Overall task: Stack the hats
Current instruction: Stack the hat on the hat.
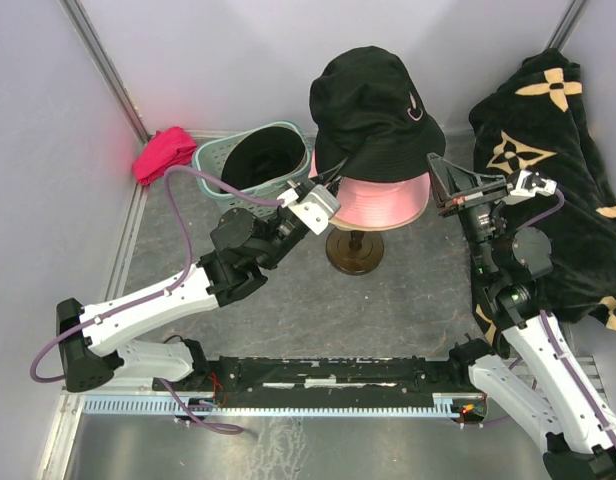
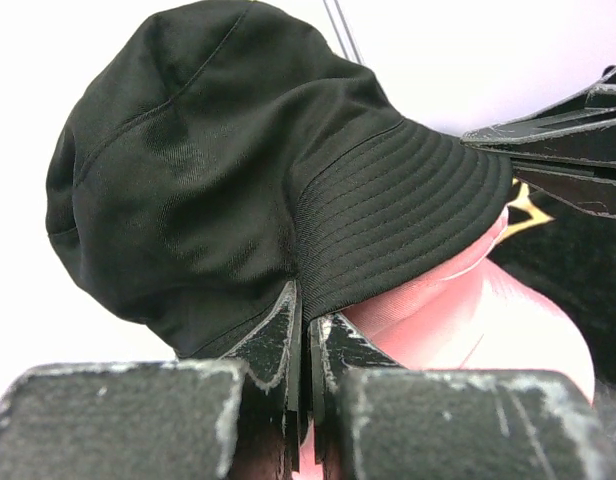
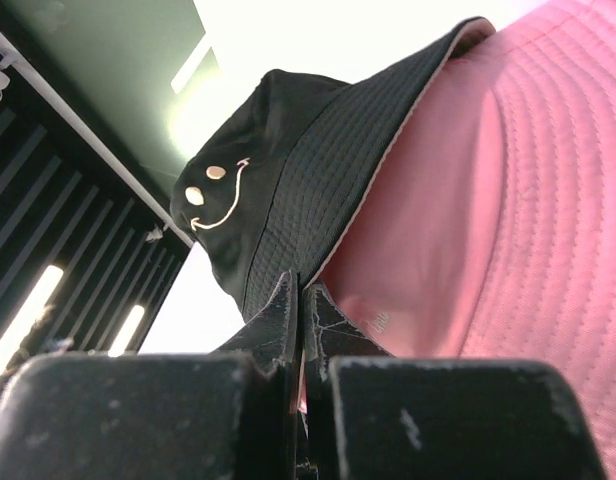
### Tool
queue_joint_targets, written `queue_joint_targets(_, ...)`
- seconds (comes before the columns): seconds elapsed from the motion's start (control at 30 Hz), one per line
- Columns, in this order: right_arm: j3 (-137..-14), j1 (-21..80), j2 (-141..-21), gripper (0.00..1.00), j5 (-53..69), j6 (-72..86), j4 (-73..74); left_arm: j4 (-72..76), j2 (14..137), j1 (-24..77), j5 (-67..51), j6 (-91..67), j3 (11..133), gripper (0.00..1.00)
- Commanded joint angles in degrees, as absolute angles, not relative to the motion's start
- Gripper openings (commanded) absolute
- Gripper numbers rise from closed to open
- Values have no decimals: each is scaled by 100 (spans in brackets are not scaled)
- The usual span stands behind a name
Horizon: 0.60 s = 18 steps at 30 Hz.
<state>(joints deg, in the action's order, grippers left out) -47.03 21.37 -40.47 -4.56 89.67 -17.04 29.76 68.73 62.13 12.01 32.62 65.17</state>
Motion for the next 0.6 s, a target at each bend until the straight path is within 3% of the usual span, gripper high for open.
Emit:
queue_joint_targets(0.0,-4429,2024,-3827,2,-760,8835,-1521,3340,6504,6203,1588,3370,6397,6)
queue_joint_targets(0.57,-3932,1870,-3747,2,-826,8652,-1319,3489,6225,6197,2055,3281,5621,3)
